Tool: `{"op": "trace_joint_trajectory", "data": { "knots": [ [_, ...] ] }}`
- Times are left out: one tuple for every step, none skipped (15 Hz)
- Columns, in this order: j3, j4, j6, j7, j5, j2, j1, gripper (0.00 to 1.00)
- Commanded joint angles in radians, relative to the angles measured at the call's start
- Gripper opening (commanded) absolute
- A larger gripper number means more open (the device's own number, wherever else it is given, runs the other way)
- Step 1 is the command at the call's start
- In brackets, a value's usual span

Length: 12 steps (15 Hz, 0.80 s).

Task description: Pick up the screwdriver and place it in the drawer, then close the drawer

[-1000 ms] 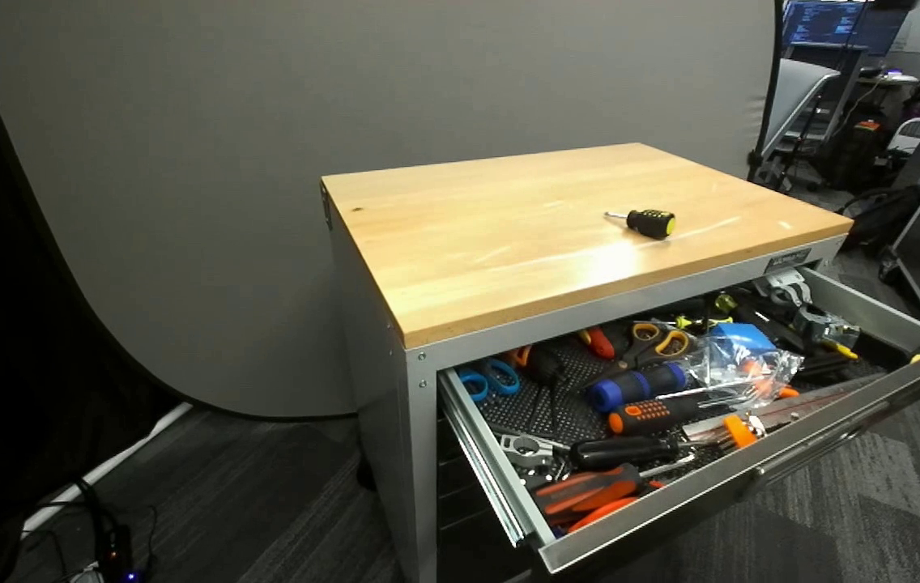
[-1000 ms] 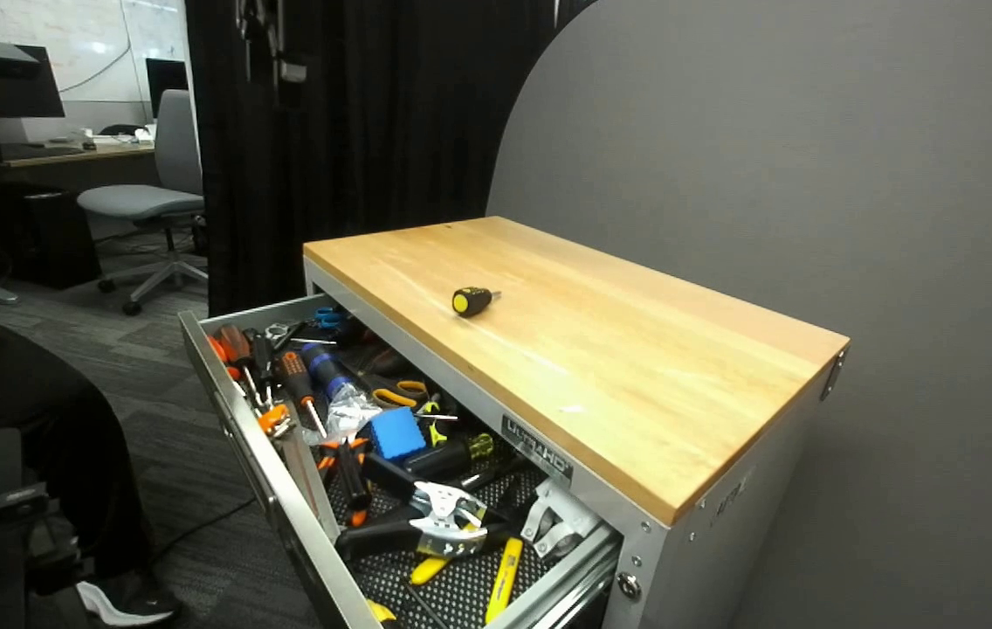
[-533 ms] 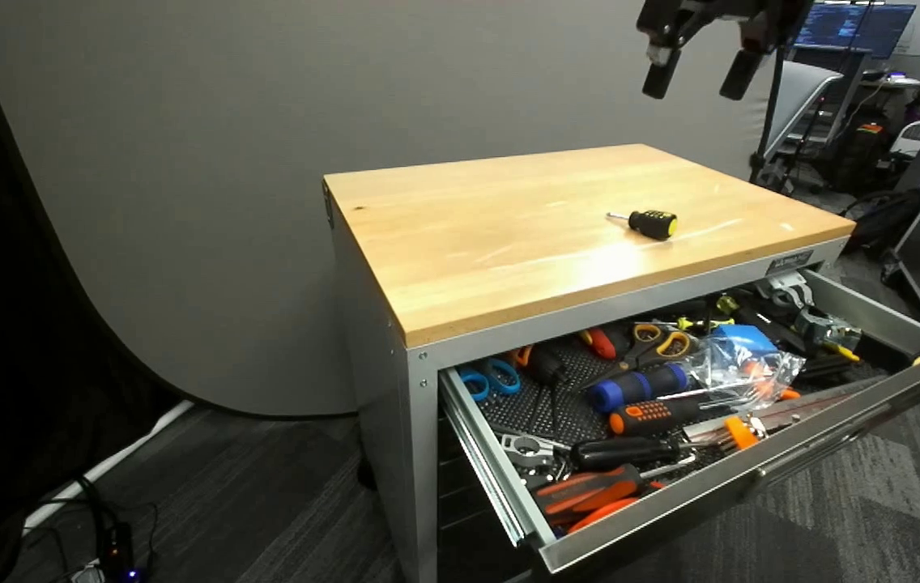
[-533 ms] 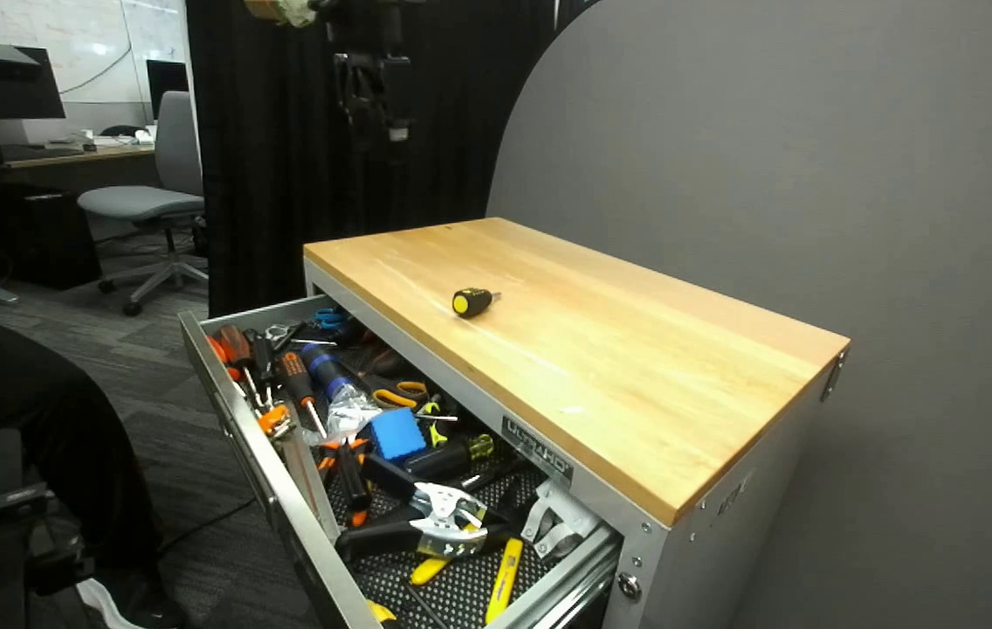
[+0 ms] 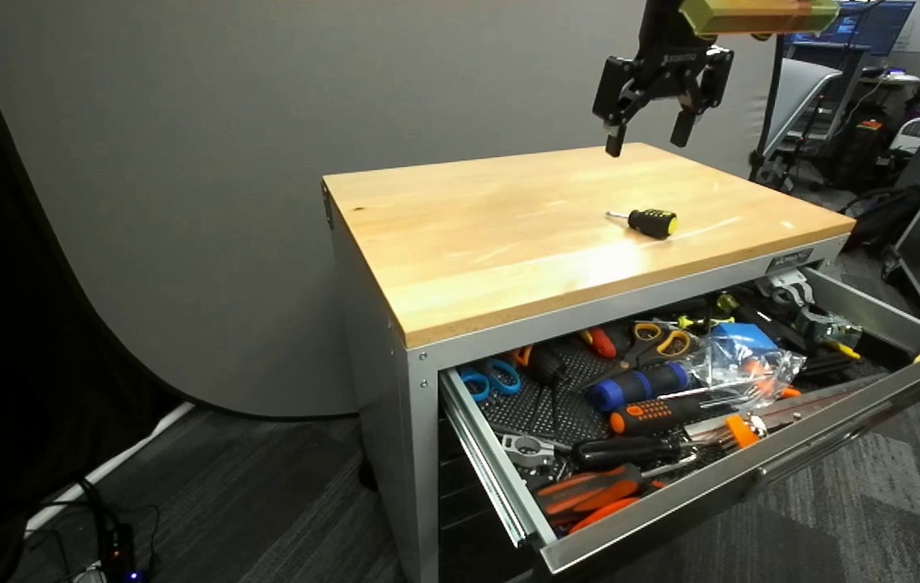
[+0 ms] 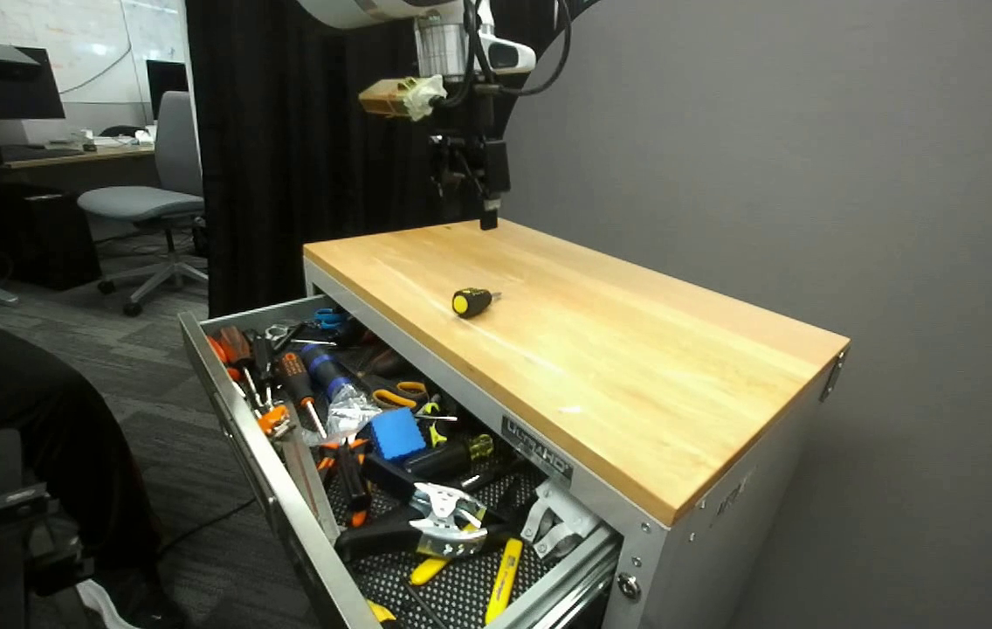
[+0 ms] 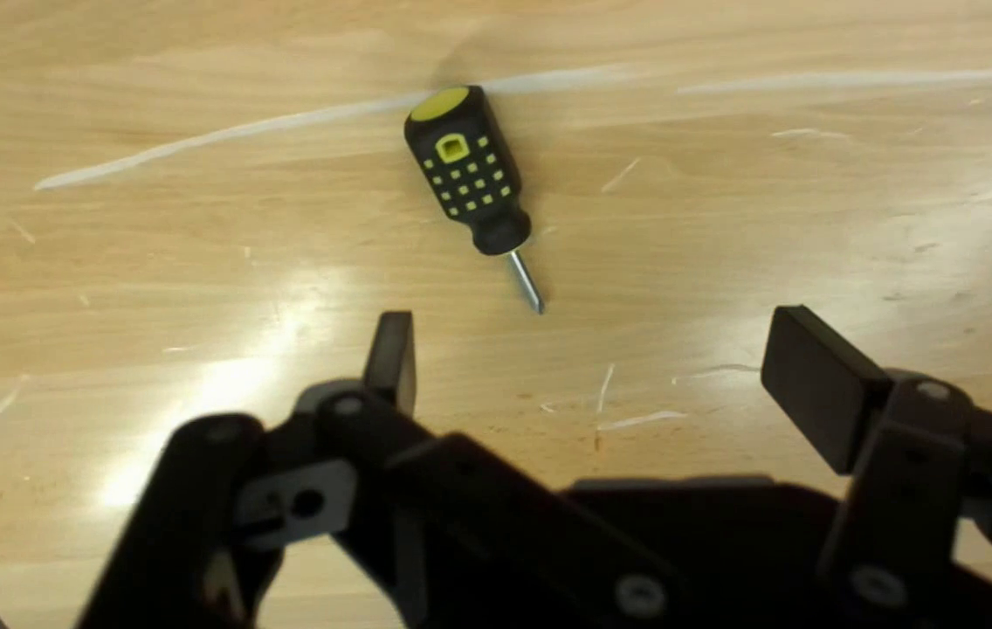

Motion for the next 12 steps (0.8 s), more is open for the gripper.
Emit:
{"op": "trace_joint_trajectory", "data": {
  "knots": [
    [-0.047, 0.129, -0.051, 0.000, -0.008, 0.096, 0.024, 1.00],
    [-0.054, 0.140, -0.063, -0.006, 0.000, 0.111, 0.022, 1.00],
    [-0.060, 0.152, -0.076, -0.012, 0.004, 0.124, 0.019, 1.00],
    [-0.066, 0.159, -0.083, -0.012, 0.004, 0.134, 0.018, 1.00],
    [-0.070, 0.164, -0.096, -0.014, 0.007, 0.142, 0.017, 1.00],
    [-0.073, 0.167, -0.105, -0.016, 0.007, 0.149, 0.016, 1.00],
    [-0.075, 0.170, -0.117, -0.019, 0.010, 0.156, 0.015, 1.00],
    [-0.075, 0.172, -0.131, -0.024, 0.016, 0.161, 0.012, 1.00],
    [-0.075, 0.169, -0.141, -0.026, 0.018, 0.165, 0.012, 1.00],
    [-0.072, 0.169, -0.153, -0.031, 0.024, 0.169, 0.010, 1.00],
    [-0.070, 0.168, -0.162, -0.033, 0.030, 0.174, 0.009, 1.00],
    [-0.069, 0.167, -0.171, -0.035, 0.035, 0.178, 0.009, 1.00]
  ]
}}
